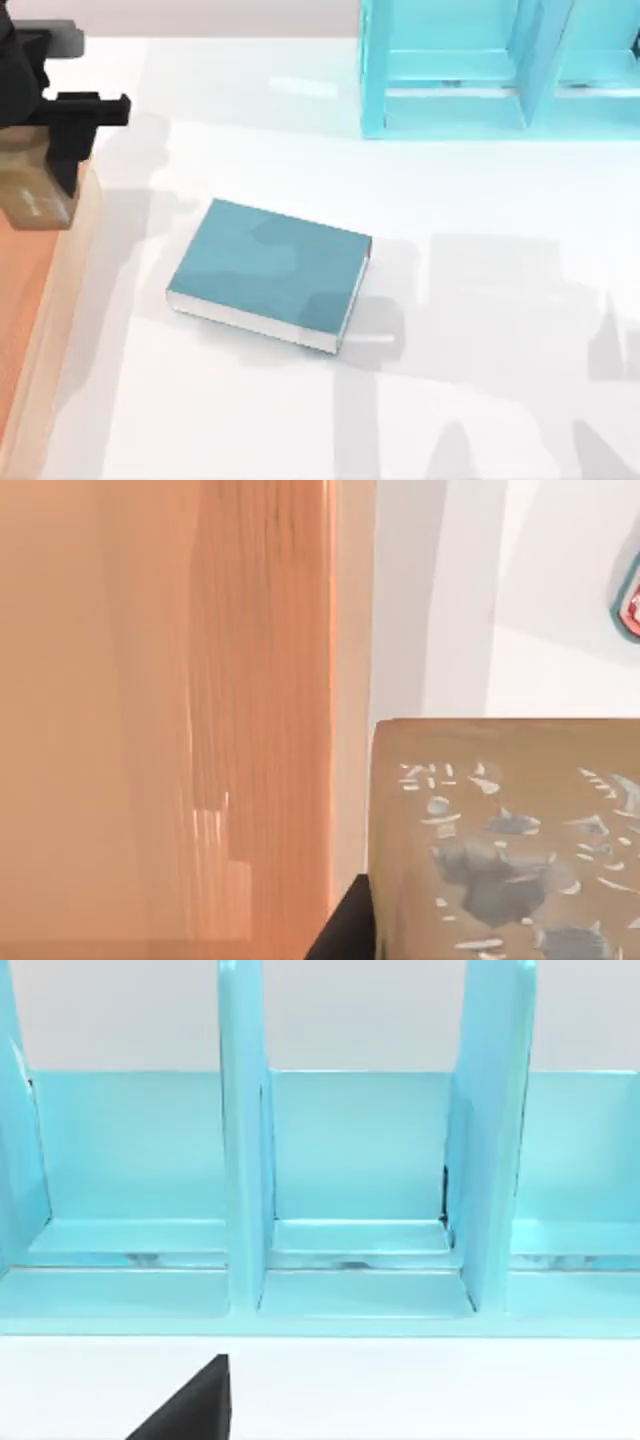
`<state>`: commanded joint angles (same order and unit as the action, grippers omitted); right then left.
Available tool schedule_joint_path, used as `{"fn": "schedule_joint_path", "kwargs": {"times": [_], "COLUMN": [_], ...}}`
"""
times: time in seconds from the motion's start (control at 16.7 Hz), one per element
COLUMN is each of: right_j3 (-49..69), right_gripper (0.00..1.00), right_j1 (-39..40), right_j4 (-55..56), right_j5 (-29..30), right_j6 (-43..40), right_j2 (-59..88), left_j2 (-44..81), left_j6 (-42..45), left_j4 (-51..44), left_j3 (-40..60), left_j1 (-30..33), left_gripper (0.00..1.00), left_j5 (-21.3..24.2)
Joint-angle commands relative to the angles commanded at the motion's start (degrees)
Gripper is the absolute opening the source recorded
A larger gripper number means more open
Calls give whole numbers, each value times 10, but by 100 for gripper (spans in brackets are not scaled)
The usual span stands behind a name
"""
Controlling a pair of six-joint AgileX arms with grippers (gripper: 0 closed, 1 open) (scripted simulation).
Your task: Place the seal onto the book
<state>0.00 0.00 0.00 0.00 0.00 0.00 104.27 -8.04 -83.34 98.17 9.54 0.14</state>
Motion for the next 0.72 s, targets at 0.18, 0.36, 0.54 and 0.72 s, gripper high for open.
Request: {"fn": "schedule_joint_path", "kwargs": {"times": [0.18, 0.36, 0.54, 0.72], "right_j3": [0, 0, 0, 0], "right_gripper": [100, 100, 100, 100], "right_j1": [0, 0, 0, 0], "right_j4": [0, 0, 0, 0], "right_j5": [0, 0, 0, 0], "right_j6": [0, 0, 0, 0], "right_j2": [0, 0, 0, 0], "left_j2": [-1, 11, 64, 130], "left_j6": [-3, -10, -62, -138], "left_j4": [-3, 3, 26, 52], "left_j3": [2, 8, 38, 65], "left_j1": [2, 9, 61, 139], "left_gripper": [0, 0, 0, 0], "left_j5": [0, 0, 0, 0]}}
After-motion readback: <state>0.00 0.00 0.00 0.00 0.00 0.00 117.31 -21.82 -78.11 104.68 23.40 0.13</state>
